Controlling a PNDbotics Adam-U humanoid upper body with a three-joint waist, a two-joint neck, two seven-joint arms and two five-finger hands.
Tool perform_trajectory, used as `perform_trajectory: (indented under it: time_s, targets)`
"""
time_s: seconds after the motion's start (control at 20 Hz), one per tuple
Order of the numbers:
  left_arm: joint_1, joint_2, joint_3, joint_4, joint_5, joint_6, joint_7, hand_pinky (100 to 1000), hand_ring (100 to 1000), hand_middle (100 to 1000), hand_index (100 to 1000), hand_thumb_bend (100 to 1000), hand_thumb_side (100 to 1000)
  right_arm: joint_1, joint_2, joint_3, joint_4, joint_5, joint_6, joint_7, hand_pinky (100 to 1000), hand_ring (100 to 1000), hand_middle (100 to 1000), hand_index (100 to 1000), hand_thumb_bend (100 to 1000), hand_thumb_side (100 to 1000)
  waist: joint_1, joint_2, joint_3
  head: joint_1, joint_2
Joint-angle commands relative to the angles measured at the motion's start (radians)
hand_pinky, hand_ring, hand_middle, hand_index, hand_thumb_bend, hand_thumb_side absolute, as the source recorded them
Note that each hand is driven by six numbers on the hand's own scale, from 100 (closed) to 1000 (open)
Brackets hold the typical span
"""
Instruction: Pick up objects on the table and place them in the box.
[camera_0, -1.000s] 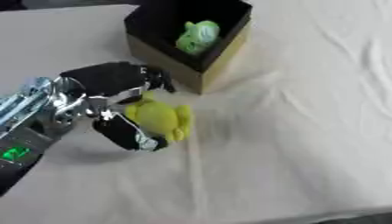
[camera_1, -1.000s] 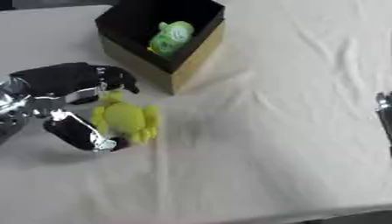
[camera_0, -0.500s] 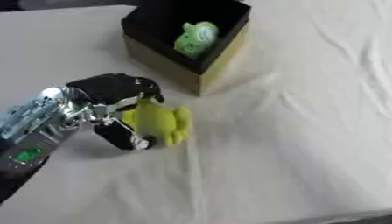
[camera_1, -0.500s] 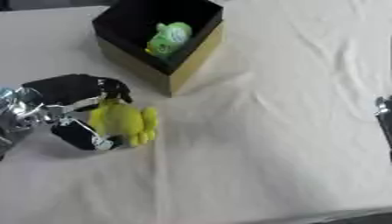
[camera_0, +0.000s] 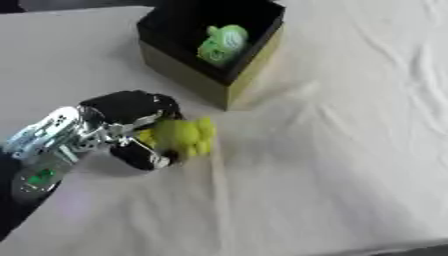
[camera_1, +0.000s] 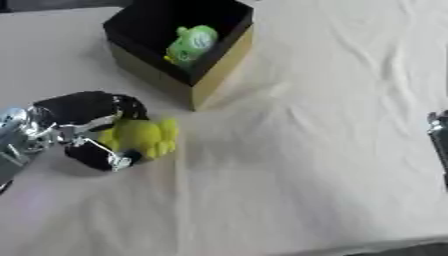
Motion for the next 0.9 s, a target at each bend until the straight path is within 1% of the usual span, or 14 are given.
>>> perform_trajectory:
  time_s: [0.05, 0.1, 0.2, 0.25, 0.3, 0.4, 0.65, 0.9]
  targets:
    - [-0.007, 0.007, 0.01, 0.021, -0.033, -0.012, 0.033, 749, 828, 812, 806, 206, 387, -0.01, -0.011, -0.011, -0.015, -0.004, 0.0, -0.006, 843, 701, 679, 796, 100, 1000, -0.003, -0.015, -0.001, 0.001, -0.01]
    - [-0.007, 0.004, 0.01, 0.029, -0.048, -0.02, 0.04, 743, 815, 798, 793, 203, 380, -0.01, -0.011, -0.011, -0.015, -0.004, 0.0, -0.006, 843, 701, 679, 795, 100, 1000, -0.004, -0.015, -0.001, 0.001, -0.011]
    - [-0.003, -0.001, 0.013, 0.045, -0.074, -0.031, 0.059, 715, 786, 764, 765, 155, 372, -0.01, -0.009, -0.012, -0.015, -0.005, 0.0, -0.007, 843, 702, 679, 796, 100, 1000, -0.005, -0.015, -0.001, 0.001, -0.012]
    - [0.001, -0.002, 0.016, 0.05, -0.079, -0.033, 0.069, 702, 773, 752, 752, 115, 376, -0.01, -0.009, -0.012, -0.015, -0.004, 0.0, -0.008, 843, 702, 680, 796, 100, 1000, -0.006, -0.015, -0.002, 0.0, -0.012]
    - [0.004, -0.001, 0.018, 0.045, -0.077, -0.035, 0.078, 699, 771, 752, 750, 100, 381, -0.008, -0.009, -0.013, -0.015, -0.004, 0.0, -0.009, 843, 702, 680, 796, 100, 1000, -0.007, -0.016, -0.002, -0.001, -0.011]
    - [0.008, 0.007, 0.026, 0.017, -0.061, -0.031, 0.084, 696, 768, 753, 751, 100, 386, -0.004, -0.011, -0.015, -0.015, -0.003, 0.001, -0.011, 844, 702, 680, 796, 100, 1000, -0.007, -0.017, 0.0, -0.001, -0.01]
    - [0.013, 0.041, 0.078, -0.083, -0.02, 0.018, 0.078, 680, 745, 749, 749, 100, 399, -0.002, -0.012, -0.017, -0.015, 0.0, 0.003, -0.013, 844, 703, 680, 796, 100, 1000, -0.006, -0.02, 0.003, -0.008, -0.013]
    - [0.0, 0.086, 0.153, -0.207, 0.021, 0.071, 0.08, 674, 736, 737, 741, 100, 425, -0.002, -0.015, -0.019, -0.015, 0.002, 0.003, -0.016, 844, 703, 681, 796, 100, 1000, -0.005, -0.023, 0.008, -0.017, -0.015]
